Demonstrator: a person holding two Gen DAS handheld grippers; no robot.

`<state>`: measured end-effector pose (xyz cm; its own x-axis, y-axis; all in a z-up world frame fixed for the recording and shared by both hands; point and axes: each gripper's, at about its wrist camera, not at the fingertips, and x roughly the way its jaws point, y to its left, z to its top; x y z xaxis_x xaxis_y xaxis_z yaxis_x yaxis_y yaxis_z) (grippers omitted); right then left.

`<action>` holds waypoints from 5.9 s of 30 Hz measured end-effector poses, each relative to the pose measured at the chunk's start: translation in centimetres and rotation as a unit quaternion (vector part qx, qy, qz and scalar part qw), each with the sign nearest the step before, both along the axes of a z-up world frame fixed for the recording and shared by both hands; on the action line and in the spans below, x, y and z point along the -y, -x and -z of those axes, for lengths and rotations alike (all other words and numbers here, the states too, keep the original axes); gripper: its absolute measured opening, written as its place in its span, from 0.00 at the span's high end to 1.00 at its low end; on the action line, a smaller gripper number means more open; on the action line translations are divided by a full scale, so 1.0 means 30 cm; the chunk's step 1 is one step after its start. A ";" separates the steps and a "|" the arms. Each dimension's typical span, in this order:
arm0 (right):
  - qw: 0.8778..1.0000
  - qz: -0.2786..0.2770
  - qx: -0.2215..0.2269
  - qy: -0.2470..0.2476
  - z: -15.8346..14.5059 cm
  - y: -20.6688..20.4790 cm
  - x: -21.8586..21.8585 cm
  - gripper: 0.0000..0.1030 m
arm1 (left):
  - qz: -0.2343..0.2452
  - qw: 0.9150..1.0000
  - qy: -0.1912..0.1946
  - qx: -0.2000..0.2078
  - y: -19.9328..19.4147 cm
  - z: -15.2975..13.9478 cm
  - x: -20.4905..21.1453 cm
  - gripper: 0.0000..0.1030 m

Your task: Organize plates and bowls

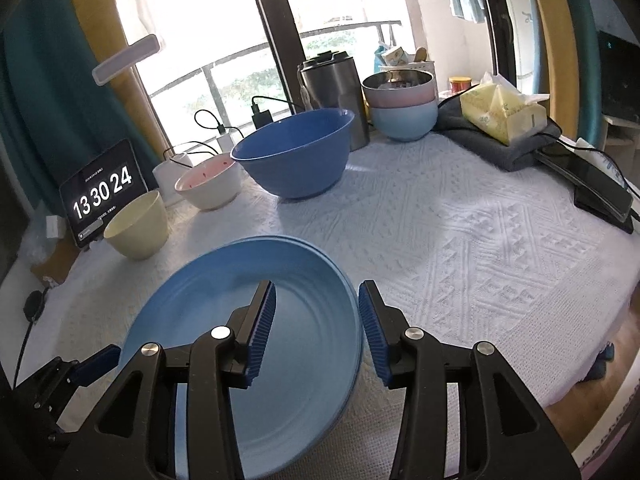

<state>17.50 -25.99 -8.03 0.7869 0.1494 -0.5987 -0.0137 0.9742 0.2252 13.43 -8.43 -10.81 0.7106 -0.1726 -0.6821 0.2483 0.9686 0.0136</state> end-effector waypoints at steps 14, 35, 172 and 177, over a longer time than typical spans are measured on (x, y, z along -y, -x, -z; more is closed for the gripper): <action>1.000 0.008 -0.003 -0.002 0.004 -0.005 0.017 0.55 | -0.032 0.999 0.033 0.018 -0.015 -0.035 -0.064 0.37; 0.999 0.000 -0.050 -0.010 0.103 -0.072 0.030 0.55 | -0.056 0.997 0.039 -0.033 -0.130 0.056 -0.072 0.37; 0.975 -0.196 -0.108 -0.005 0.157 -0.248 -0.695 0.42 | -0.216 0.970 0.107 -0.033 -0.159 0.071 -0.676 0.35; 0.975 -0.196 -0.108 -0.005 0.158 -0.248 -0.695 0.42 | -0.215 0.970 0.111 -0.034 -0.160 0.072 -0.679 0.35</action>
<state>24.93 -5.16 -12.76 0.5237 0.4191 -0.7416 -0.3346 0.9018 0.2733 18.21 11.94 -12.97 0.7043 -0.0175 -0.7097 -0.1864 0.9601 -0.2086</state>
